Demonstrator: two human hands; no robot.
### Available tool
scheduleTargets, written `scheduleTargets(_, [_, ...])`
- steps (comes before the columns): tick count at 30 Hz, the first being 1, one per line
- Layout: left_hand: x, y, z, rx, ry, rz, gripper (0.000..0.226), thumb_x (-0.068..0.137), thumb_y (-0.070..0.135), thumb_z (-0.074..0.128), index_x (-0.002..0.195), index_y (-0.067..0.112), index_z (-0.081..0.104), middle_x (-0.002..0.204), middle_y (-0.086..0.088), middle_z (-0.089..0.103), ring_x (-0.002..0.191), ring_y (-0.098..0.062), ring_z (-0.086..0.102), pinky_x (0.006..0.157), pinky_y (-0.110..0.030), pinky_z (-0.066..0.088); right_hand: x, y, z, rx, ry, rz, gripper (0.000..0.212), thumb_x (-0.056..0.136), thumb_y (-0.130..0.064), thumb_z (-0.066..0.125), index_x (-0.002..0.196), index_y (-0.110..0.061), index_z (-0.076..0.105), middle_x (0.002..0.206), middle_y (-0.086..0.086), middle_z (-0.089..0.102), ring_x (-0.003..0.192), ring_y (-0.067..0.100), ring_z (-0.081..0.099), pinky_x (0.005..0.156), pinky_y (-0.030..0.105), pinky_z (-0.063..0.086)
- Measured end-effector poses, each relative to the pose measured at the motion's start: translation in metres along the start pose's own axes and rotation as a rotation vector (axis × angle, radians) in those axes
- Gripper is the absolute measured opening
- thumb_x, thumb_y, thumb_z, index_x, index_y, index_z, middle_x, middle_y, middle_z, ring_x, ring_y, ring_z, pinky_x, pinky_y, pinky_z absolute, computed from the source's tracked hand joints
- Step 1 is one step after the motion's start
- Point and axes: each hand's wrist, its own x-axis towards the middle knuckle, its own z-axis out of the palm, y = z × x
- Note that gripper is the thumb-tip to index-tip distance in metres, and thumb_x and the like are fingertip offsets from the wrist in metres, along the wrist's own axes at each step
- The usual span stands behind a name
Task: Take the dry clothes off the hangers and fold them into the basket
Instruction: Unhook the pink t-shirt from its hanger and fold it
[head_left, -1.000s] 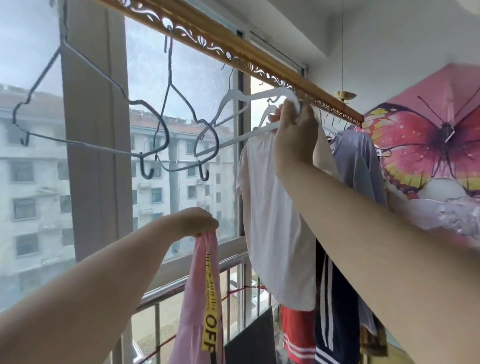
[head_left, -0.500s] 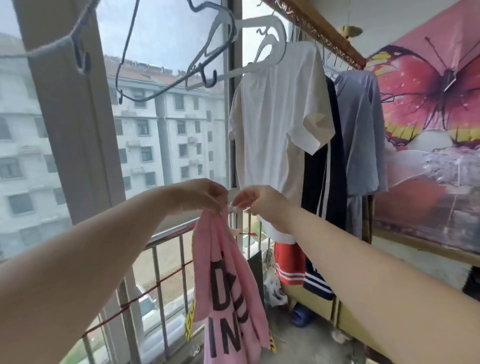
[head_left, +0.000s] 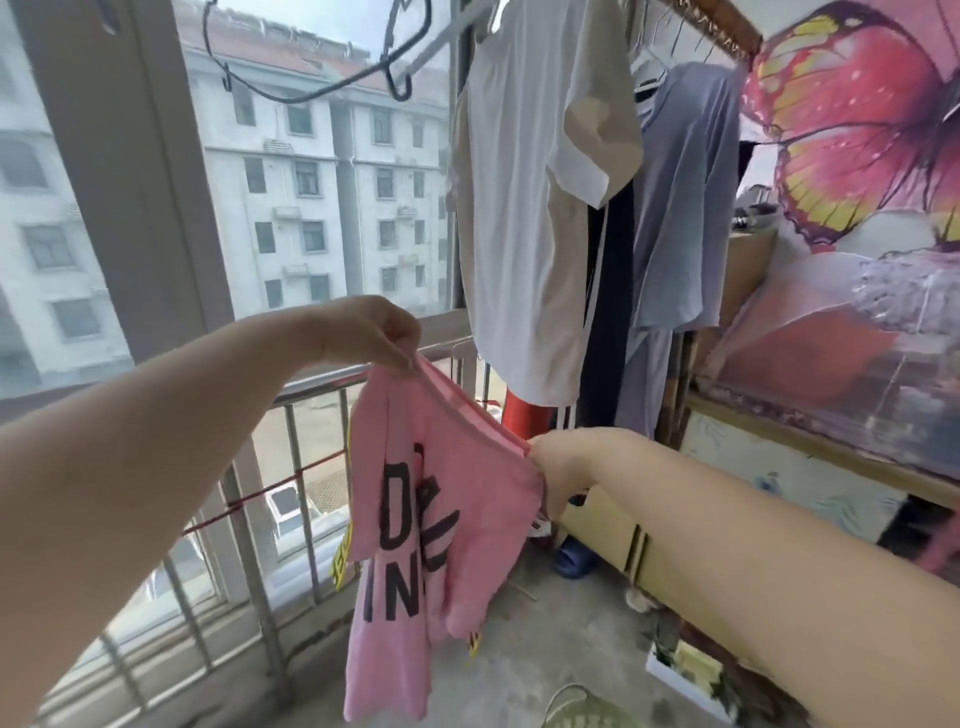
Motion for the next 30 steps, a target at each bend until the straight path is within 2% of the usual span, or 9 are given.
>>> scheduleTargets(4, [0.000, -0.002, 0.032, 0.312, -0.011, -0.065, 0.023, 0.081, 0.031, 0.070, 0.067, 0.023, 0.054, 0.071, 0.002, 0.057, 0.070, -0.017, 0.051, 0.065, -0.029, 0.039, -0.016, 0.030, 0.006, 0.175, 0.230, -0.035, 0.016, 0.089, -0.021, 0.062, 0.073, -0.016, 0.059, 0.074, -0.003, 0.053, 0.063, 0.011, 0.049, 0.053, 0.020, 0.036])
scheduleTargets(8, [0.000, 0.000, 0.064, 0.290, 0.034, -0.033, 0.030, 0.079, 0.024, 0.074, 0.063, 0.023, 0.048, 0.085, 0.000, 0.055, 0.081, -0.019, 0.052, 0.074, -0.032, 0.046, -0.037, 0.053, 0.017, 0.490, 0.351, -0.057, 0.020, 0.081, -0.017, 0.070, 0.066, -0.013, 0.059, 0.063, -0.007, 0.050, 0.053, 0.004, 0.045, 0.045, 0.014, 0.035])
scheduleTargets(12, [0.000, 0.006, 0.089, 0.224, 0.130, -0.040, 0.017, 0.079, 0.020, 0.075, 0.077, 0.013, 0.059, 0.088, 0.003, 0.054, 0.079, -0.016, 0.049, 0.070, -0.027, 0.041, -0.051, 0.076, 0.034, 0.793, 0.506, -0.081, 0.010, 0.080, -0.002, 0.065, 0.081, -0.012, 0.061, 0.070, -0.003, 0.054, 0.059, 0.008, 0.048, 0.043, 0.008, 0.036])
scheduleTargets(16, [0.001, 0.006, 0.106, 0.195, 0.129, -0.053, 0.031, 0.080, 0.019, 0.071, 0.066, 0.028, 0.045, 0.068, 0.008, 0.048, 0.070, -0.016, 0.046, 0.062, -0.029, 0.036, -0.054, 0.102, 0.049, 0.966, 0.637, -0.038, 0.044, 0.083, -0.001, 0.064, 0.117, -0.029, 0.058, 0.075, 0.001, 0.059, 0.066, 0.013, 0.051, 0.057, 0.022, 0.042])
scheduleTargets(19, [0.004, 0.012, 0.118, 0.147, 0.167, -0.074, 0.022, 0.082, 0.018, 0.070, 0.074, 0.023, 0.050, 0.074, 0.005, 0.052, 0.074, -0.017, 0.049, 0.064, -0.028, 0.037, -0.051, 0.115, 0.059, 0.995, 0.685, 0.100, 0.025, 0.084, -0.006, 0.067, 0.100, -0.024, 0.065, 0.085, 0.004, 0.066, 0.071, 0.020, 0.058, 0.055, 0.028, 0.046])
scheduleTargets(22, [0.011, 0.018, 0.127, 0.142, 0.202, -0.137, 0.012, 0.085, 0.017, 0.067, 0.090, 0.020, 0.057, 0.090, 0.000, 0.059, 0.084, -0.022, 0.055, 0.069, -0.030, 0.040, -0.051, 0.117, 0.064, 0.953, 0.604, 0.198, 0.015, 0.084, -0.006, 0.070, 0.079, -0.020, 0.068, 0.083, 0.005, 0.066, 0.075, 0.021, 0.059, 0.059, 0.026, 0.046])
scheduleTargets(25, [0.016, 0.020, 0.134, 0.167, 0.150, -0.174, 0.020, 0.089, 0.019, 0.060, 0.079, 0.033, 0.051, 0.091, -0.006, 0.061, 0.079, -0.023, 0.056, 0.064, -0.030, 0.042, -0.051, 0.117, 0.066, 1.051, 0.493, 0.164, 0.013, 0.084, -0.002, 0.068, 0.082, -0.014, 0.065, 0.089, 0.007, 0.065, 0.088, 0.024, 0.060, 0.073, 0.031, 0.049])
scheduleTargets(27, [0.018, 0.017, 0.137, 0.179, 0.131, -0.194, 0.030, 0.090, 0.017, 0.058, 0.072, 0.038, 0.046, 0.087, -0.006, 0.061, 0.073, -0.021, 0.052, 0.057, -0.027, 0.038, -0.054, 0.117, 0.064, 1.048, 0.454, 0.151, 0.010, 0.083, -0.003, 0.069, 0.082, -0.012, 0.064, 0.084, 0.005, 0.063, 0.083, 0.022, 0.058, 0.069, 0.028, 0.047])
scheduleTargets(30, [0.021, 0.012, 0.141, 0.044, 0.162, -0.205, 0.038, 0.087, 0.007, 0.057, 0.071, 0.040, 0.050, 0.089, -0.006, 0.060, 0.077, -0.023, 0.053, 0.063, -0.030, 0.044, -0.060, 0.114, 0.057, 1.048, 0.418, 0.141, 0.013, 0.078, -0.013, 0.078, 0.076, -0.015, 0.065, 0.073, 0.000, 0.061, 0.067, 0.015, 0.057, 0.054, 0.020, 0.044])
